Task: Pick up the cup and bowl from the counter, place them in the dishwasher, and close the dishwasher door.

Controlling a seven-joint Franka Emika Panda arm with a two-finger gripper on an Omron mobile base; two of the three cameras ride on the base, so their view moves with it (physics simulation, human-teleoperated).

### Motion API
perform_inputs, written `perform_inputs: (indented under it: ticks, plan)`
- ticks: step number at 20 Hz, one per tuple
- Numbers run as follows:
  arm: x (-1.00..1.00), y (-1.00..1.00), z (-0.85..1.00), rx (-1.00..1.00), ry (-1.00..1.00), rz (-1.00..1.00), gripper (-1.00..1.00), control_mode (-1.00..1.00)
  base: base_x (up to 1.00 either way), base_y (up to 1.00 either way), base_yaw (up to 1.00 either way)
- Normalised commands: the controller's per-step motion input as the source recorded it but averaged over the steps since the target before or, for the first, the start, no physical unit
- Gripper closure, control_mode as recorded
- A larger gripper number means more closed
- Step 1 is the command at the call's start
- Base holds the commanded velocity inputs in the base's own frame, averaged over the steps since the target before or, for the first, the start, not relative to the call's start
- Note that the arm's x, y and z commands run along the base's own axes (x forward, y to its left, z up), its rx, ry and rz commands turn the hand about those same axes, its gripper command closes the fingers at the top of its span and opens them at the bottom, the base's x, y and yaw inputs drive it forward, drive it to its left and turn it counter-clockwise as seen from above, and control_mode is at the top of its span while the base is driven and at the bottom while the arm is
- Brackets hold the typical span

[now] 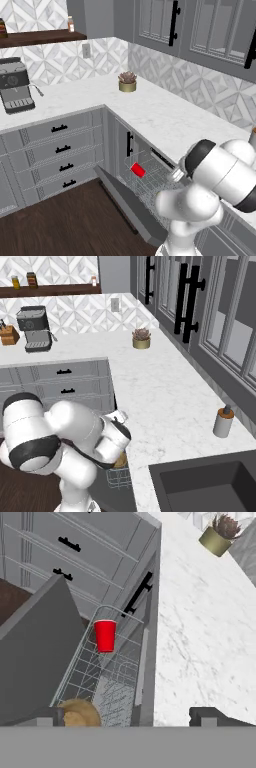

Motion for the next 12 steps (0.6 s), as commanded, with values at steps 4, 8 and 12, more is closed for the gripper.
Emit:
perform_inputs:
  ticks: [4, 8, 12]
  plan:
    - [0.0, 0.81, 1.0, -0.01, 0.11, -0.17, -1.0, -1.0, 0.0, 0.0, 0.0]
    - [0.08, 0.34, 1.0, -0.01, 0.19, -0.23, -1.0, -1.0, 0.0, 0.0, 0.0]
    - [0.1, 0.0, 1.0, 0.0, 0.08, -0.17, -1.0, -1.0, 0.0, 0.0, 0.0]
